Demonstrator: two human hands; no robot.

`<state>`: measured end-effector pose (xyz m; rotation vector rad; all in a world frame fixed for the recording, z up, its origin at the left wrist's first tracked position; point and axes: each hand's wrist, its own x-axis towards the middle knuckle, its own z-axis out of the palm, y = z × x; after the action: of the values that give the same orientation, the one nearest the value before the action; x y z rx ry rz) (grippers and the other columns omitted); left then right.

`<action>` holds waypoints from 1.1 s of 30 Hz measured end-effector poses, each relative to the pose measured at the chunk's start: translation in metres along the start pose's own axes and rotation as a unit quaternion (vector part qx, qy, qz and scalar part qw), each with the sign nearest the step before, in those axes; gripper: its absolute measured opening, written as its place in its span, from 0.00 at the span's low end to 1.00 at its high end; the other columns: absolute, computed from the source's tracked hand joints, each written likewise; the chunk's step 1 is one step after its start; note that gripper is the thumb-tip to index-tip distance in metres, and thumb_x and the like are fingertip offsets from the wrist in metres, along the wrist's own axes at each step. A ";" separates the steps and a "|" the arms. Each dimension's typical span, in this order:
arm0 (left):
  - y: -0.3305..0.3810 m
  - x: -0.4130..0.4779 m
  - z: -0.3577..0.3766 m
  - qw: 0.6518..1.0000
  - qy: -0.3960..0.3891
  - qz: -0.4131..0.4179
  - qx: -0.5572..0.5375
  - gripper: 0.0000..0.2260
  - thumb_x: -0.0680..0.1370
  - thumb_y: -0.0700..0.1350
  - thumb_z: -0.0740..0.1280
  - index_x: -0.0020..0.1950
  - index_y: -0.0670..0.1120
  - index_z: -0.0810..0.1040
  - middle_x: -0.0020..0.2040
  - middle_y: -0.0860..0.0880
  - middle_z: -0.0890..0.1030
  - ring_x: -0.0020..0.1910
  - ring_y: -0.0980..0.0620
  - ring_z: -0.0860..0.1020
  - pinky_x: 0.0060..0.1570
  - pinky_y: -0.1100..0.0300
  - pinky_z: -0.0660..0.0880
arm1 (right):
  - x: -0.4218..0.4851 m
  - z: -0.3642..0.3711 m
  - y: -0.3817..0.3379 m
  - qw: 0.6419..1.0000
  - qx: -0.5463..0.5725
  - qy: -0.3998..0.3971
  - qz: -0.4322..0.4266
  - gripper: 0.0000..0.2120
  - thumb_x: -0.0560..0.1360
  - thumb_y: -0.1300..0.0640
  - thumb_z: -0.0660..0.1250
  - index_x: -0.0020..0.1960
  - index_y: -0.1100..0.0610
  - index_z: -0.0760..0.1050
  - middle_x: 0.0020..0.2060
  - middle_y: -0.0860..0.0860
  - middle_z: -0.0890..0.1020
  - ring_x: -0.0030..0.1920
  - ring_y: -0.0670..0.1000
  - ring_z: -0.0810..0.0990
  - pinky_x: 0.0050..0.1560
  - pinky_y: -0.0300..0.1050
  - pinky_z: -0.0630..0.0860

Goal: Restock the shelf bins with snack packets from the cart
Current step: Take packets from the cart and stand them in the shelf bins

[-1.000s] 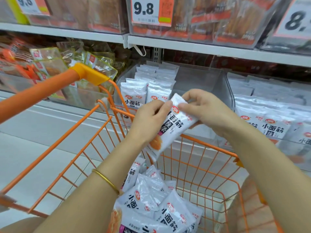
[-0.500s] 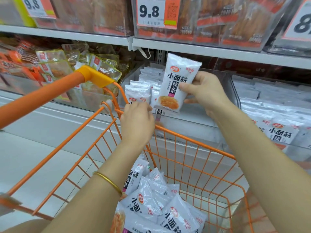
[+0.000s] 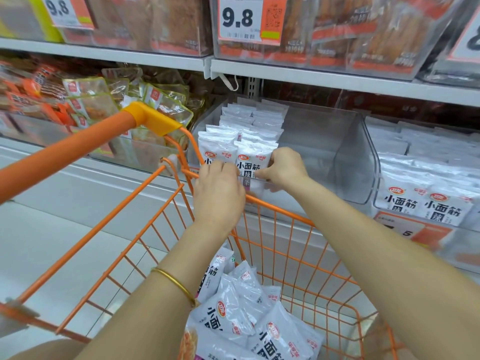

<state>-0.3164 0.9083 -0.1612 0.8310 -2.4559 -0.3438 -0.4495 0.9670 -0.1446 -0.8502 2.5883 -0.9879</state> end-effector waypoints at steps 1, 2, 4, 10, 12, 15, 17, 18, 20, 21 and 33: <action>0.000 0.000 0.000 1.000 0.000 0.000 0.000 0.12 0.78 0.42 0.59 0.60 0.44 0.75 0.60 0.45 0.74 0.59 0.45 0.68 0.57 0.53 0.67 | 0.000 -0.001 -0.001 1.000 0.000 -0.007 0.002 0.05 0.72 0.60 0.72 0.44 0.61 0.79 0.42 0.55 0.84 0.36 0.54 0.85 0.40 0.53 0.83; 0.000 0.000 0.000 1.000 0.000 -0.001 -0.001 0.12 0.78 0.42 0.59 0.60 0.44 0.75 0.60 0.45 0.74 0.59 0.45 0.68 0.57 0.52 0.67 | -0.001 -0.002 -0.002 1.000 -0.003 -0.012 0.004 0.05 0.71 0.59 0.72 0.42 0.60 0.79 0.42 0.55 0.84 0.37 0.54 0.84 0.40 0.53 0.83; 0.000 0.000 -0.001 1.000 0.002 -0.003 -0.008 0.12 0.78 0.42 0.59 0.60 0.45 0.75 0.60 0.46 0.74 0.59 0.46 0.68 0.58 0.52 0.67 | -0.007 -0.008 -0.001 1.000 -0.025 -0.007 -0.001 0.10 0.70 0.56 0.74 0.39 0.59 0.74 0.40 0.53 0.82 0.39 0.54 0.83 0.41 0.53 0.82; 0.003 0.002 -0.008 0.998 0.041 0.008 -0.047 0.12 0.78 0.40 0.59 0.58 0.46 0.76 0.57 0.47 0.76 0.58 0.46 0.70 0.55 0.52 0.66 | -0.074 -0.029 -0.006 0.994 -0.034 0.052 -0.092 0.08 0.71 0.55 0.72 0.40 0.52 0.73 0.33 0.46 0.79 0.37 0.50 0.79 0.42 0.49 0.78; 0.003 0.003 -0.009 0.996 0.053 0.007 -0.066 0.11 0.78 0.40 0.59 0.57 0.45 0.77 0.56 0.47 0.77 0.57 0.45 0.70 0.54 0.52 0.66 | -0.098 -0.013 -0.010 0.984 -0.106 -0.066 -0.129 0.05 0.73 0.57 0.68 0.38 0.53 0.76 0.35 0.50 0.82 0.38 0.52 0.81 0.41 0.46 0.78; 0.002 0.002 -0.008 0.995 0.059 0.021 -0.075 0.10 0.78 0.41 0.60 0.55 0.45 0.78 0.54 0.46 0.78 0.55 0.44 0.71 0.53 0.50 0.66 | -0.111 0.021 -0.015 0.944 -0.245 -0.124 -0.182 0.08 0.76 0.54 0.63 0.48 0.58 0.77 0.46 0.55 0.81 0.49 0.57 0.80 0.41 0.44 0.73; 0.001 0.001 -0.007 0.996 0.058 0.033 -0.066 0.10 0.77 0.41 0.60 0.55 0.46 0.78 0.53 0.47 0.78 0.55 0.45 0.71 0.52 0.51 0.66 | -0.111 0.047 -0.013 0.931 -0.267 -0.173 -0.178 0.12 0.78 0.51 0.61 0.54 0.60 0.75 0.52 0.57 0.79 0.53 0.59 0.78 0.42 0.45 0.70; 0.001 0.001 -0.006 0.996 0.057 0.037 -0.062 0.10 0.78 0.41 0.60 0.55 0.46 0.78 0.53 0.47 0.78 0.55 0.45 0.71 0.52 0.52 0.66 | -0.111 0.059 -0.011 0.926 -0.275 -0.197 -0.166 0.15 0.79 0.50 0.60 0.58 0.60 0.73 0.55 0.57 0.78 0.55 0.59 0.77 0.42 0.46 0.69; 0.000 0.000 -0.005 0.996 0.056 0.047 -0.059 0.10 0.78 0.42 0.60 0.56 0.47 0.77 0.54 0.48 0.78 0.56 0.46 0.71 0.53 0.54 0.65 | -0.111 0.079 -0.004 0.925 -0.263 -0.239 -0.132 0.17 0.79 0.49 0.59 0.62 0.60 0.70 0.56 0.56 0.77 0.55 0.58 0.77 0.42 0.45 0.68; -0.001 0.001 -0.005 0.995 0.056 0.052 -0.057 0.10 0.78 0.42 0.60 0.56 0.47 0.77 0.54 0.48 0.78 0.56 0.47 0.71 0.53 0.55 0.64 | -0.110 0.085 0.001 0.930 -0.241 -0.248 -0.124 0.15 0.79 0.50 0.60 0.59 0.59 0.70 0.53 0.56 0.77 0.53 0.57 0.77 0.40 0.45 0.68; 0.022 -0.001 -0.030 0.924 0.019 -0.004 -0.381 0.18 0.78 0.54 0.58 0.43 0.40 0.77 0.36 0.45 0.79 0.35 0.50 0.75 0.39 0.51 0.72 | -0.101 -0.048 0.007 0.973 0.139 -0.146 -0.112 0.11 0.72 0.67 0.69 0.39 0.56 0.68 0.25 0.50 0.69 0.22 0.43 0.65 0.22 0.32 0.61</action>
<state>-0.3105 0.9243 -0.1281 0.4870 -2.0064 -1.1721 -0.3913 1.0567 -0.1116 -1.1295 2.0830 -1.1534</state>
